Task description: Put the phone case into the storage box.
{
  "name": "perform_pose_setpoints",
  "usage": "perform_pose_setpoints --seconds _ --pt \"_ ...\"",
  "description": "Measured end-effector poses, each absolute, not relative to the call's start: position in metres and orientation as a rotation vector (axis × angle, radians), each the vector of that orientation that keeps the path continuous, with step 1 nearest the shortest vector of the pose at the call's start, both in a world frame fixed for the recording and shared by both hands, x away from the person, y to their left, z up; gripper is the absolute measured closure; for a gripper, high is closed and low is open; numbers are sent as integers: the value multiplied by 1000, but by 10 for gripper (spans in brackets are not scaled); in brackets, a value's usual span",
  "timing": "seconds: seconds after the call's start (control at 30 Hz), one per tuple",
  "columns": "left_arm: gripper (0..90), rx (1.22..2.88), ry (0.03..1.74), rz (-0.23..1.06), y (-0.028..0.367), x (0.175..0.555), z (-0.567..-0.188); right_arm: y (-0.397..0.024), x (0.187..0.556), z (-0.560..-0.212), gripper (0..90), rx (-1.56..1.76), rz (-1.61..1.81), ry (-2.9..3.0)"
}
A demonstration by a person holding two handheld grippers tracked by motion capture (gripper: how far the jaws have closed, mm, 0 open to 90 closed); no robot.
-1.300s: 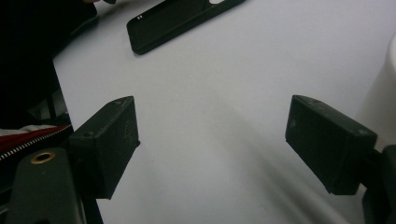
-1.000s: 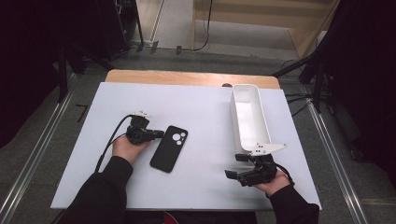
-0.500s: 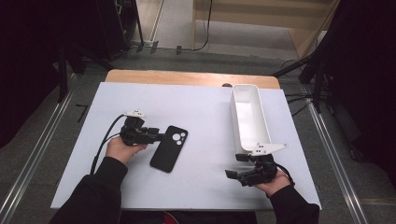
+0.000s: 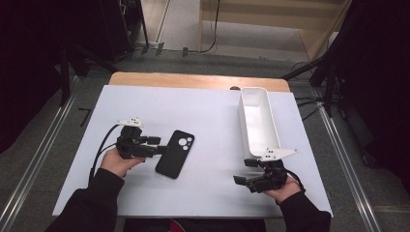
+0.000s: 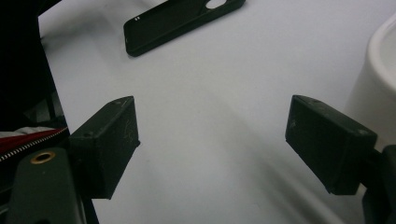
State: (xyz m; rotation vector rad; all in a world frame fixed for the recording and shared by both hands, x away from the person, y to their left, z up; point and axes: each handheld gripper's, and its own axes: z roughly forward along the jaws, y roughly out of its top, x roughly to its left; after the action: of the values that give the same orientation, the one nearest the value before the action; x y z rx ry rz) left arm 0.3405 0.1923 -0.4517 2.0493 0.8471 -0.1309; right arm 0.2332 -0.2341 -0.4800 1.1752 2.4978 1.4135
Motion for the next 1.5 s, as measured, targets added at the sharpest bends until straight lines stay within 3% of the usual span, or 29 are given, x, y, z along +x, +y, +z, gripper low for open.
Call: perform_pose_setpoints --seconds 0.1,0.97,1.5 --pt "306 2054 838 -132 194 335 -451 -234 233 -480 156 1178 1413 2498" --pt "304 2099 799 -121 208 286 -459 -235 233 -481 155 1187 1403 2489" --pt "304 2116 825 -119 219 278 -462 -244 230 -481 156 1206 1381 2475"
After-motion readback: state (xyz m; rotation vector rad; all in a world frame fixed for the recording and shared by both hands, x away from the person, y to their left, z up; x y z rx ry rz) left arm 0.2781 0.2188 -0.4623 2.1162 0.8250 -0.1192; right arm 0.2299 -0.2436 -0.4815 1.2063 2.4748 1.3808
